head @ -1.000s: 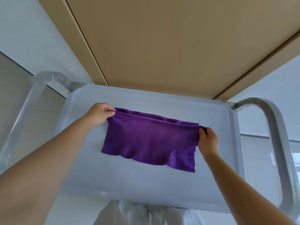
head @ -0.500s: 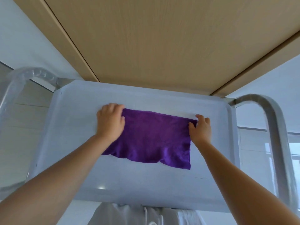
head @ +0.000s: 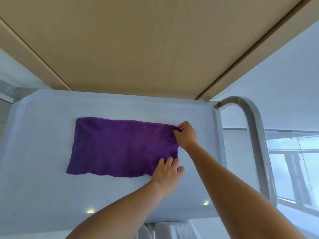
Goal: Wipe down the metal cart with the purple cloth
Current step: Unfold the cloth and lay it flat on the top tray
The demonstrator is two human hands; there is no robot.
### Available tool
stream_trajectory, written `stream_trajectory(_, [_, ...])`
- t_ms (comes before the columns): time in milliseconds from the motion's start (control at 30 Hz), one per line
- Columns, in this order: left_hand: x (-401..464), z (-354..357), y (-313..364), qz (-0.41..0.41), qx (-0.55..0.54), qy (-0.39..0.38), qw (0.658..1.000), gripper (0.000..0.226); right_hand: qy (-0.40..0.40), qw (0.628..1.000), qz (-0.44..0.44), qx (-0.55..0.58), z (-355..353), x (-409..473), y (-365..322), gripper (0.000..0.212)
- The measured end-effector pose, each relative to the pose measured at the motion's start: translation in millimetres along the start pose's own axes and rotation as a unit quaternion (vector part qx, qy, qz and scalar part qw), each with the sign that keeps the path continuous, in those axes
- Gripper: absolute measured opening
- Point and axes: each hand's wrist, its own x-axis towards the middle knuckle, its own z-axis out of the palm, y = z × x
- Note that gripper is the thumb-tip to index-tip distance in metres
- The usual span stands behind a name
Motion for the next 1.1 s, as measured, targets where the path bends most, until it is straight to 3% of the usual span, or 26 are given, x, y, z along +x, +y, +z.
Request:
stream_trajectory(167, [-13, -11, -11, 0.024, 0.010, 0.007, 1.000, 0.045, -0.029, 0.998, 0.018, -0.051, 1, -1, 2, 0.004])
stream_trajectory(333, [-34, -1, -11, -0.005, -0.112, -0.025, 0.993, 0.046, -0.002, 1.000, 0.022, -0.016, 1, -26, 22, 0.002])
stream_trajectory(467, [-68, 15, -5, 0.007, -0.155, 0.002, 0.988, 0.048, 0.027, 0.997, 0.060, 0.028, 6, -62, 52, 0.005])
stream_trajectory(667, [-116, 51, 8, -0.004, -0.219, 0.052, 0.974, 0.024, 0.063, 0.990, 0.091, 0.090, 27, -136, 100, 0.008])
stream_trajectory(833, [-158, 77, 12, -0.091, -0.318, 0.105, 0.938, 0.012, 0.019, 0.997, 0.002, 0.074, 53, -206, 123, 0.027])
stream_trajectory(1100, [-217, 102, 10, -0.157, -0.326, 0.177, 0.916, 0.022, -0.058, 0.994, -0.095, 0.017, 74, -259, 139, 0.023])
